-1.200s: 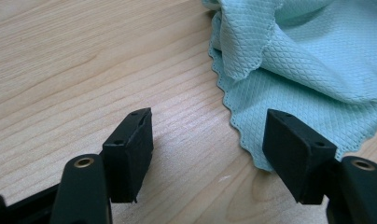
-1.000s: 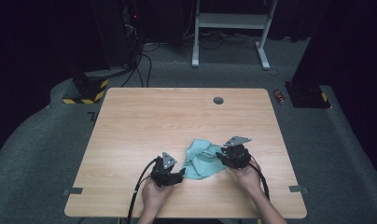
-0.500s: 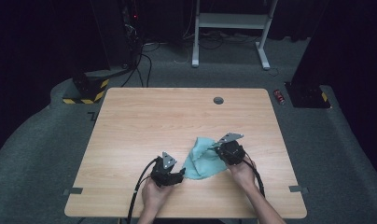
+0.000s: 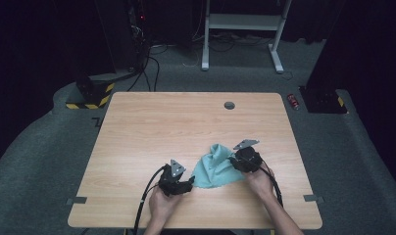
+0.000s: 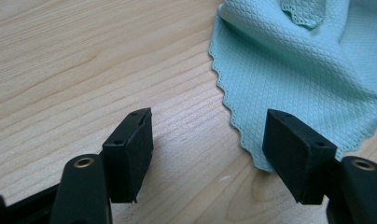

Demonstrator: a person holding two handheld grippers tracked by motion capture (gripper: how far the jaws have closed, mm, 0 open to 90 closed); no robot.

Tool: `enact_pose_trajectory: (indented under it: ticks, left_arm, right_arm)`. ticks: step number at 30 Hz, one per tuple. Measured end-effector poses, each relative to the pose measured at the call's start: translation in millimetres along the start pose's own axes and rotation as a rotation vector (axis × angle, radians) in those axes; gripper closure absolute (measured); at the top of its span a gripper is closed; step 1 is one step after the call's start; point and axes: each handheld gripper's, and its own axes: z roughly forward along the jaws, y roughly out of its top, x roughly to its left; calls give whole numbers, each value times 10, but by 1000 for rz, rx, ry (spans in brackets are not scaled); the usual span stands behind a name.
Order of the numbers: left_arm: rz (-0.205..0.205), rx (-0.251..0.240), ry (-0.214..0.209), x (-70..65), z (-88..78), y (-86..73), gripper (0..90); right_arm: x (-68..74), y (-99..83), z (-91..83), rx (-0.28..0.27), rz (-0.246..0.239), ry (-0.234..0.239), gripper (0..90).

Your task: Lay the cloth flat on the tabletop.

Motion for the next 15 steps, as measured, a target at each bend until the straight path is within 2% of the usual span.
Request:
enact_pose_trajectory:
  ticks: [3,5,9,11,15]
  left_arm:
    - [8,12,-10,8,4,22,350]
    - [18,46,-17,30,15,101,374]
    - [38,40,-19,50,44,300,396]
    - [60,45,-4,52,94,416,406]
    - [70,77,-15,50,259,577,423]
  right_arm:
    - [-40,8,0,-27,14,17,649]
    - [-63,6,-17,-42,29,31,652]
    - [-133,-8,-94,-81,61,55,657]
    - [-179,-24,-115,-87,72,52,658]
    - [-283,-76,-90,-65,93,28,648]
